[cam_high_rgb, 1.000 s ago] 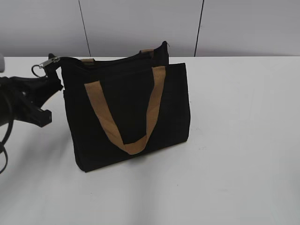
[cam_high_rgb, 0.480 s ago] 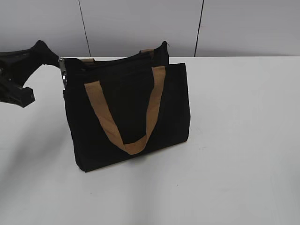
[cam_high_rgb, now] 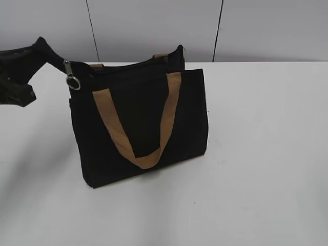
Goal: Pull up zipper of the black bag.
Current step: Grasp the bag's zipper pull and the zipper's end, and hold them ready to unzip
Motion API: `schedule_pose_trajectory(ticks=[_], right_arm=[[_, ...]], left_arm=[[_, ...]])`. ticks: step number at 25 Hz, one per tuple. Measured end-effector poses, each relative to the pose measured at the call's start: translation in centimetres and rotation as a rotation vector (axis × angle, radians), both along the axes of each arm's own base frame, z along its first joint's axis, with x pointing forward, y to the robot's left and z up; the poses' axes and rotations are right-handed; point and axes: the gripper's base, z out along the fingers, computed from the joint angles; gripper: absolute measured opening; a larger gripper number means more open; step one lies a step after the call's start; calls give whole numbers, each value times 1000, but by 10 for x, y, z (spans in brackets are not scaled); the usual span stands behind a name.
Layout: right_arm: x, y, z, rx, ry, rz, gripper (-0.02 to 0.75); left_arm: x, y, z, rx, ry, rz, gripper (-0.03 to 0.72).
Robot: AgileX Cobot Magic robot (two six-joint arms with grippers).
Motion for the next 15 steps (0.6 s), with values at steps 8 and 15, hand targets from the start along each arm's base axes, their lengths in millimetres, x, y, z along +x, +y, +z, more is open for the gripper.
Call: schedule_pose_trajectory(ticks=[8,15], right_arm=[[0,3,0,31,2,20,295],[32,15,1,45,187,207,295]], left_arm=[[6,-2,14,-38,-36,-2,16],[4,-8,11,-18,1,-23,16]])
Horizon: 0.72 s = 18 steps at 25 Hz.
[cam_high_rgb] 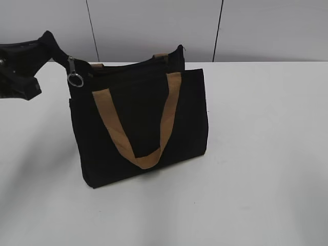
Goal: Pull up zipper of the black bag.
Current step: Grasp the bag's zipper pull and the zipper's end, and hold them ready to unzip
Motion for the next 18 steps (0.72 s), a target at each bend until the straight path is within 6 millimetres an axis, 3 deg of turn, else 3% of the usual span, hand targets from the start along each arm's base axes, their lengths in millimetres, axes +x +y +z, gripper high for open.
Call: schedule_pose_trajectory(ticks=[3,9,18], right_arm=[[15,9,2,12,57,168,295],[56,29,11,56,-41,405,295],[129,73,-2,93,-100,667,295]], left_arm=[[0,-1,-1,4,7,-3,16],[0,-1,-1,7,12,-3,16],[0,-1,-4,21,35,3,16]])
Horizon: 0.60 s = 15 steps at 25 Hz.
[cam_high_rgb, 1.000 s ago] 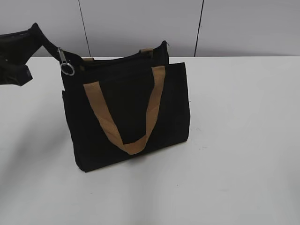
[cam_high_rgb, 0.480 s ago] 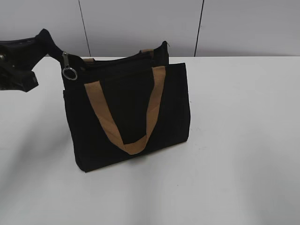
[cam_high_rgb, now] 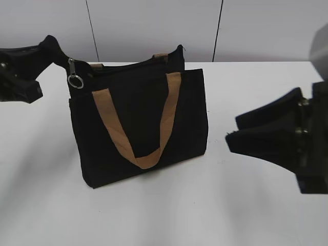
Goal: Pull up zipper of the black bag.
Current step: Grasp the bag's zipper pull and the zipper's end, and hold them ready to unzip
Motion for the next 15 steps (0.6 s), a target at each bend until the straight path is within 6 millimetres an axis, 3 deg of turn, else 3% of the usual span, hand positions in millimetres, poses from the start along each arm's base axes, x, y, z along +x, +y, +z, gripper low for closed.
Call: schedule_pose_trajectory(ticks=[15], right_arm=[[110,111,4,-42,-104,286,294]], left_arm=[[0,0,0,0,2,1,16]])
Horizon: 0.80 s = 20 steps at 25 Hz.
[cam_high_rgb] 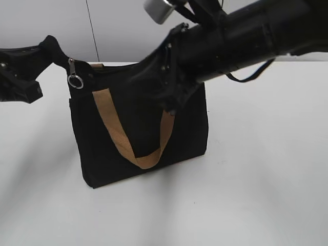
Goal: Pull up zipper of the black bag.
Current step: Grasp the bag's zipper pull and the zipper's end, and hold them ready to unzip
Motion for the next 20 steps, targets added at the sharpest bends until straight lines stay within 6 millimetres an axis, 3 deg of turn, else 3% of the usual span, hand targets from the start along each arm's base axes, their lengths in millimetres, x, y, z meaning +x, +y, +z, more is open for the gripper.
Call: schedule_pose_trajectory(ticks=[10,20], right_arm=[[48,37,-3,44,-18,19,294],[41,72,-29,21,31,83,294]], left_arm=[[0,0,0,0,0,0,16],[0,0,0,-2,1,0,16]])
